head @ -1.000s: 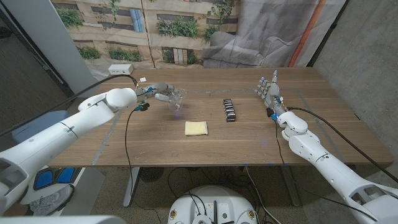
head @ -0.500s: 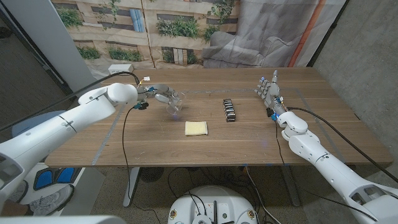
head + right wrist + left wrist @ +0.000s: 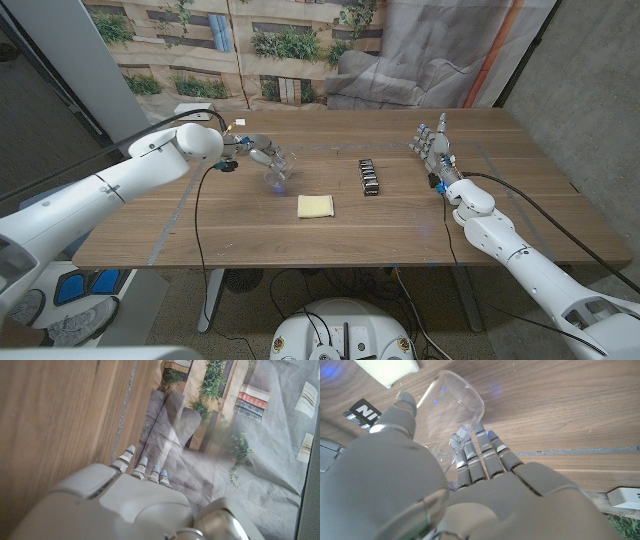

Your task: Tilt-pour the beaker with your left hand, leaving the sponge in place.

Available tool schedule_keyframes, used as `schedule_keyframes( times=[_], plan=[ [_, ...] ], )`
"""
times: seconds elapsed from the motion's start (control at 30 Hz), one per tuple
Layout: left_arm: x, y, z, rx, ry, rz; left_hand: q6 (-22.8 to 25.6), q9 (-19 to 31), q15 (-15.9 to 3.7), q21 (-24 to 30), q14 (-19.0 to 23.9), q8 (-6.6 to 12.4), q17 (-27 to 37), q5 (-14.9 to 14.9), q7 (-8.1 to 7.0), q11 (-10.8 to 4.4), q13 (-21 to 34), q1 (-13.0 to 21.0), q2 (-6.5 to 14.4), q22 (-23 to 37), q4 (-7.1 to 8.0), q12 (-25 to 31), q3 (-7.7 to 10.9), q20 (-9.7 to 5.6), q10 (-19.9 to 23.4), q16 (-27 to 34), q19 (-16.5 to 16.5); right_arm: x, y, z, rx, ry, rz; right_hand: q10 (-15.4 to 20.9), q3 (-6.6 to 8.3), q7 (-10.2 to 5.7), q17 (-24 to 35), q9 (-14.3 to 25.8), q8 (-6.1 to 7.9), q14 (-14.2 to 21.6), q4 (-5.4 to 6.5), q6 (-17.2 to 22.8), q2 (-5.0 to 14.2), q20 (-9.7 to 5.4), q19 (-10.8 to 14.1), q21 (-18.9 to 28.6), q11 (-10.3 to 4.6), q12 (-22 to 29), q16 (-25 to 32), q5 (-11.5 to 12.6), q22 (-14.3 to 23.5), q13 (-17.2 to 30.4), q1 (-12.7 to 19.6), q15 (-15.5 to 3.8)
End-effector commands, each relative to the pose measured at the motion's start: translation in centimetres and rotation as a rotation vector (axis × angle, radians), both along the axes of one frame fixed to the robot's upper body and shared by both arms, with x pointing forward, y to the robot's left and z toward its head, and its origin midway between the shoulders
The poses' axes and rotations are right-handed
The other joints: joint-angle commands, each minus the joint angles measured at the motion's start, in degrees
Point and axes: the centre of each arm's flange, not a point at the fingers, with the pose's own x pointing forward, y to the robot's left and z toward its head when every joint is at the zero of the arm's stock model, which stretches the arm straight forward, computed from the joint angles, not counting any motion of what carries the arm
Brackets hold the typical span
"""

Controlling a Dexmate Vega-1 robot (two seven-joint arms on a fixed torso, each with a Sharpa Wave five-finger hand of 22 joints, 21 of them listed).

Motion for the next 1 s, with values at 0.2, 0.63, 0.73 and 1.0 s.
schedule_keyframes(
  times=[0.2,0.63,0.73,1.0],
  plan=[
    [-0.5,-0.2,2.4,0.082,0.075,0.077,3.5,0.1,-7.54,0.5,2.2,3.69,-0.3,0.4,1.93,-2.42,0.7,6.1,8.8,0.2,0.45,0.4,0.44,0.48,4.2,0.2,1.5,0.0,0.0,0.0,0.000,0.000,0.000,-0.3,-0.41,-0.10,0.1,0.1,0.31,-0.3,-0.02,-0.4,4.91,0.48,0.0,0.4,0.02,0.4,0.2,0.3,0.3,0.3,0.4,-1.12],
    [-1.0,-0.8,3.6,0.137,0.130,0.099,4.3,0.0,-7.58,0.5,3.0,4.09,-0.5,0.5,2.27,-2.25,0.9,5.7,9.2,0.3,0.48,0.5,0.47,0.35,5.3,0.3,2.1,0.0,0.0,0.0,0.000,0.000,0.000,-0.2,-0.41,-0.01,0.1,0.1,0.33,-0.3,-0.02,-0.4,4.92,0.50,0.0,0.4,0.09,0.4,0.2,0.3,0.3,0.3,0.4,-1.05],
    [-0.9,-0.9,3.7,0.164,0.141,0.107,4.4,0.0,-7.55,0.5,3.2,4.15,-0.6,0.6,2.40,-2.11,1.0,5.5,9.4,0.3,0.60,0.4,0.52,0.39,5.4,0.2,2.2,0.0,0.0,0.0,0.000,0.000,0.000,-0.3,-0.41,-0.01,0.1,0.1,0.33,-0.3,-0.02,-0.4,4.91,0.49,0.0,0.4,0.05,0.4,0.2,0.3,0.3,0.3,0.4,-1.09],
    [-0.6,-0.7,2.9,0.240,0.180,0.145,4.6,-0.1,-7.25,0.5,3.6,4.28,-0.8,0.7,2.64,-1.91,1.1,4.8,9.7,0.3,0.79,0.4,0.57,0.51,6.0,0.0,2.4,0.0,0.0,0.0,0.000,0.000,0.000,-0.3,-0.41,-0.06,0.1,0.1,0.32,-0.3,-0.02,-0.4,4.91,0.49,0.0,0.4,0.07,0.4,0.2,0.3,0.3,0.3,0.4,-1.13]
  ],
)
